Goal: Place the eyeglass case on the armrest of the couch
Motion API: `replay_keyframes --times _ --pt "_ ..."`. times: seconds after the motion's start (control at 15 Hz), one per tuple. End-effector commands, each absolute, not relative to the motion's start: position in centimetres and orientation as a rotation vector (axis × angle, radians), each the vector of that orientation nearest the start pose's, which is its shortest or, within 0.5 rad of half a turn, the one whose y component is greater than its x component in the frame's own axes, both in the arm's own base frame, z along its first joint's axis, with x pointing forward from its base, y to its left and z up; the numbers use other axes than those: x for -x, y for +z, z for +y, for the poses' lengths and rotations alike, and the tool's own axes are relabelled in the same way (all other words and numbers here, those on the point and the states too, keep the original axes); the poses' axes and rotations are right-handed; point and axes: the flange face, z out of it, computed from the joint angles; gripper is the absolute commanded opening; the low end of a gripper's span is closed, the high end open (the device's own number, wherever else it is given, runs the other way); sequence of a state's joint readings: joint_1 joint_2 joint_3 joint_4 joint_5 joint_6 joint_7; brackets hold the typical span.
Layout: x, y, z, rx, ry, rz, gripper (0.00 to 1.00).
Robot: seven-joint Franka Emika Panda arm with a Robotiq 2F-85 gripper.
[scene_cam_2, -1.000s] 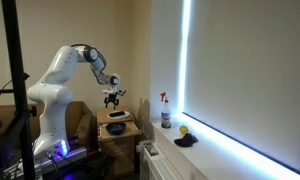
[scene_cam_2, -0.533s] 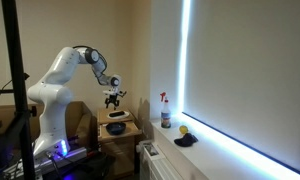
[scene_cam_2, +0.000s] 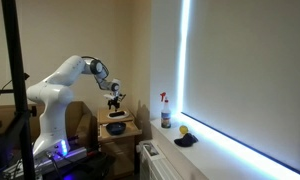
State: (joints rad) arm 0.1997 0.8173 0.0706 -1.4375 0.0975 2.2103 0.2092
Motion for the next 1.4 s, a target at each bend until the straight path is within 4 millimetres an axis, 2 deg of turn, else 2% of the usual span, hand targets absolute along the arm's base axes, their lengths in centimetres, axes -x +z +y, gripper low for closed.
replay_keyframes --times 0.0,0.13,0.27,0.47,0.73,0.87,1.0,1.07,1.2,1.33 --pt "-70.0 19.9 19.2 3.023 0.102 0.050 1.00" --pt "-70.5 19.8 19.5 3.021 0.090 0.064 1.00" --pt "-71.0 18.6 18.9 3.007 0.112 0.098 1.00" --pt "-72.7 17.8 19.9 2.898 0.032 0.312 1.00" --pt "-74.7 16.5 21.3 2.892 -0.101 0.479 1.00" --pt "-75.1 15.5 22.0 2.907 -0.096 0.532 1.00" --pt "-75.3 15.5 23.2 2.891 -0.126 0.532 1.00" --pt "-74.6 15.5 22.4 2.891 -0.080 0.518 1.00" --pt "-74.7 15.3 23.3 2.887 -0.092 0.519 1.00" --pt "-75.0 14.0 22.3 2.913 -0.075 0.571 1.00"
